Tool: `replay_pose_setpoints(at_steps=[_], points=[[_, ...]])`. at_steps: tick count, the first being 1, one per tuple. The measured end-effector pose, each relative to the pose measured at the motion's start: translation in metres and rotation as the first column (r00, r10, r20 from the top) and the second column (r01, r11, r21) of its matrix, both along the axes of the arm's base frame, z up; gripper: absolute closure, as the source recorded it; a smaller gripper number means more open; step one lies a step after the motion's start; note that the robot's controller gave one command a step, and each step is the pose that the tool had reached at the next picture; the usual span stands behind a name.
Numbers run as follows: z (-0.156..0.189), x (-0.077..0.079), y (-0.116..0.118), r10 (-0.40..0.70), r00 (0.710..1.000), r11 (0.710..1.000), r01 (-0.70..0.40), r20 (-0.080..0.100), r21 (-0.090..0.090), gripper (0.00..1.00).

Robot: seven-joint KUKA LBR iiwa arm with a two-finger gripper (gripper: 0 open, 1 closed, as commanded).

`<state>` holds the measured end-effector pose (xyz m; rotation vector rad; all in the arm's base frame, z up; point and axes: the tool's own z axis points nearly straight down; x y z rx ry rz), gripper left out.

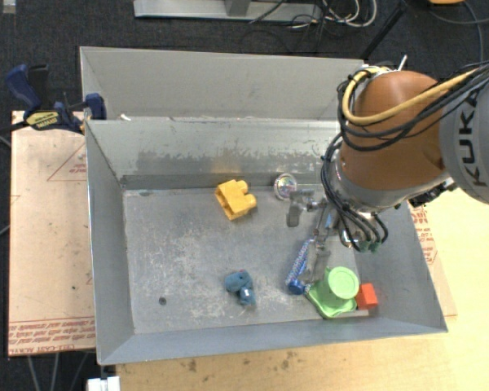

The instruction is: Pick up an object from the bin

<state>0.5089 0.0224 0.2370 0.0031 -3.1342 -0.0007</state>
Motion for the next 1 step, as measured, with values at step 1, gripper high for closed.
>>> replay_pose_setpoints(at_steps=[1], points=[[-0.1267, -0.0189, -0.0158, 0.057, 0.998, 0.998, -0.057, -0.001, 0.0, 0.0]])
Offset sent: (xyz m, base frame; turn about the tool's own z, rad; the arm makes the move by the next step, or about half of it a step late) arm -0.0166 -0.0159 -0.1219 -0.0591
